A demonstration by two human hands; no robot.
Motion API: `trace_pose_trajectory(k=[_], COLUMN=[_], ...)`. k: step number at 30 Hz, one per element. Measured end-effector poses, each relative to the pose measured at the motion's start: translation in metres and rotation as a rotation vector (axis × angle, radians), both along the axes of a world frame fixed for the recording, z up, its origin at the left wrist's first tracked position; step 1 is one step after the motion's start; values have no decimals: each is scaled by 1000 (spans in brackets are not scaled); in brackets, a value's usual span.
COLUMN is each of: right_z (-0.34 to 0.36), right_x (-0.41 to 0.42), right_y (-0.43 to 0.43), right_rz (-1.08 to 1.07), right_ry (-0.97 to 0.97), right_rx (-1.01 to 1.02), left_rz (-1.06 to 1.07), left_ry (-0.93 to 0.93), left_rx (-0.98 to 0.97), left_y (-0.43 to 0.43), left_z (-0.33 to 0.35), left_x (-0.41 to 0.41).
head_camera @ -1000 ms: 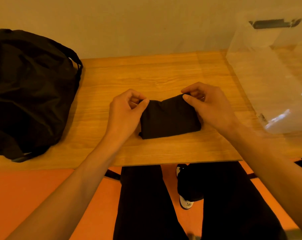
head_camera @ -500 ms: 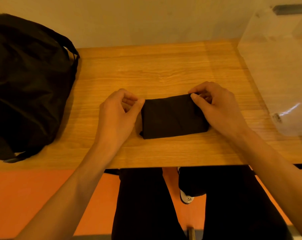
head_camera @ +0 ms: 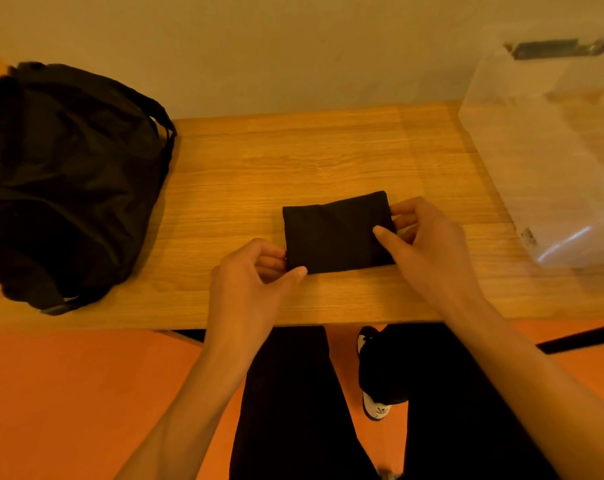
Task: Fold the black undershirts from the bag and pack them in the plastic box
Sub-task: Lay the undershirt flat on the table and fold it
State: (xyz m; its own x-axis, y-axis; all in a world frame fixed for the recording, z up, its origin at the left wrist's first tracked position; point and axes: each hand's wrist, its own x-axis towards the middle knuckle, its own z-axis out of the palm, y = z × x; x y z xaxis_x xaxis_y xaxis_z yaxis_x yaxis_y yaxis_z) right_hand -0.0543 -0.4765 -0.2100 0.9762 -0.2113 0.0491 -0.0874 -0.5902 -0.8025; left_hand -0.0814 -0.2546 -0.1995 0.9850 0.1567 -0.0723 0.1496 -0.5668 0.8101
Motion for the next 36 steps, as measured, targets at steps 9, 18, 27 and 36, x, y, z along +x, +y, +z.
trace_pose_trajectory(k=[9,18,27,36], right_z=[0,4,-4,-6], right_x=[-3,3,29,28], right_y=[1,-2,18,4], right_rz=[15,11,469,443], right_ry=[-12,-85,8,65], right_rx=[-8,-156,-827,-740], left_rz=[4,183,-568,-505], left_ry=[60,-95,-93,-6], left_rx=[-136,-112,672,680], left_y=[-8,7,-26,13], left_z=[1,18,-10,-22], left_x=[6,21,43,51])
